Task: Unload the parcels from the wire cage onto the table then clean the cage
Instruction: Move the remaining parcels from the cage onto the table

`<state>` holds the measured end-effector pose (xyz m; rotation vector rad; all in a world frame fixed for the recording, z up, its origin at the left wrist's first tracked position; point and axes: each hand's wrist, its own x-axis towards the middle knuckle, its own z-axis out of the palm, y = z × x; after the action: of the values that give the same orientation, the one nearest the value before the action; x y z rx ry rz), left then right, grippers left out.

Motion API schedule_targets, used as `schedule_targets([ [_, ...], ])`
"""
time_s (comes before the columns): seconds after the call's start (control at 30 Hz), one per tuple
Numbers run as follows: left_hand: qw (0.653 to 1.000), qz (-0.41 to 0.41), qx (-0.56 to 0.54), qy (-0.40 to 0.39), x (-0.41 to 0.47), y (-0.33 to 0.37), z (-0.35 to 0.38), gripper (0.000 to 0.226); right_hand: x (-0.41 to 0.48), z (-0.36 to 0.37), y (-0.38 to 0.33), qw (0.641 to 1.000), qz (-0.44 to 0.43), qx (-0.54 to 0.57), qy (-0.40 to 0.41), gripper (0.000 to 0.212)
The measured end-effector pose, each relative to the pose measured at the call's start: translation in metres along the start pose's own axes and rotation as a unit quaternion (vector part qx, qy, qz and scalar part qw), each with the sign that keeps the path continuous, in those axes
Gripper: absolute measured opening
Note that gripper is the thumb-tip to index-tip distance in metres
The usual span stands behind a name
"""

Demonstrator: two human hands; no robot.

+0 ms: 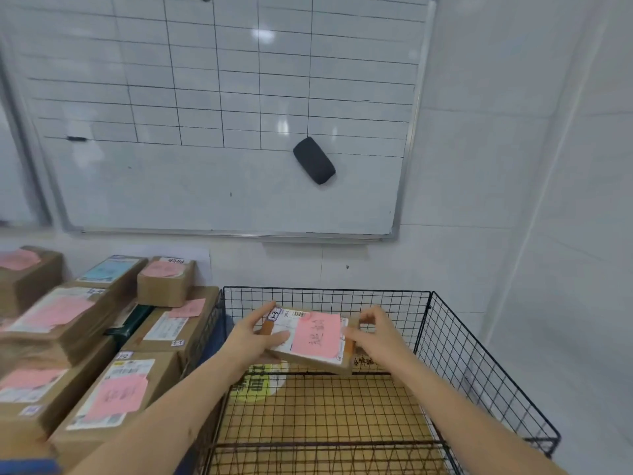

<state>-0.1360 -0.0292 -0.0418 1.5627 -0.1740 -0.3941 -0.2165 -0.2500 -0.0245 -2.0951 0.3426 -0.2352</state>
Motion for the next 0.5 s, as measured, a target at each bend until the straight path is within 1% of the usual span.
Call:
schedule_targets([
  [0.07,0.999,0.016,0.028,0.018,0.003,0.003,0.003,0.07,-0.002,-0.001,-0.002,0.999,0.017,0.017,-0.022,0.039],
  [0.13,0.995,0.033,0.057,0.078,0.007,0.006,0.01,0.07,-0.004,0.0,-0.003,0.999,0.029,0.024,-0.035,0.056],
  [0.17,0.99,0.037,0.079,0.115,0.007,0.007,0.015,0.072,-0.004,0.002,-0.003,0.999,0.032,0.027,-0.03,0.056],
  [0.2,0.982,0.033,0.108,0.15,0.008,0.007,0.02,0.073,-0.006,0.004,-0.004,0.999,0.036,0.032,-0.021,0.048],
  [0.27,0.966,0.021,0.172,0.193,0.007,0.007,0.033,0.075,-0.008,0.01,-0.004,0.998,0.041,0.053,0.014,0.019],
  [0.3,0.962,0.017,0.192,0.191,0.005,0.006,0.041,0.076,-0.008,0.014,-0.003,0.995,0.051,0.076,0.038,0.009],
  [0.37,0.965,0.02,0.205,0.165,0.002,0.004,0.058,0.074,-0.009,0.022,-0.005,0.984,0.078,0.141,0.071,0.005],
  [0.43,0.98,0.011,0.156,0.126,-0.005,0.002,0.072,0.061,-0.012,0.03,-0.007,0.983,0.076,0.147,0.082,0.014],
  [0.5,0.987,0.002,0.113,0.115,-0.01,0.001,0.079,0.052,-0.016,0.036,-0.008,0.987,0.059,0.124,0.082,0.018],
])
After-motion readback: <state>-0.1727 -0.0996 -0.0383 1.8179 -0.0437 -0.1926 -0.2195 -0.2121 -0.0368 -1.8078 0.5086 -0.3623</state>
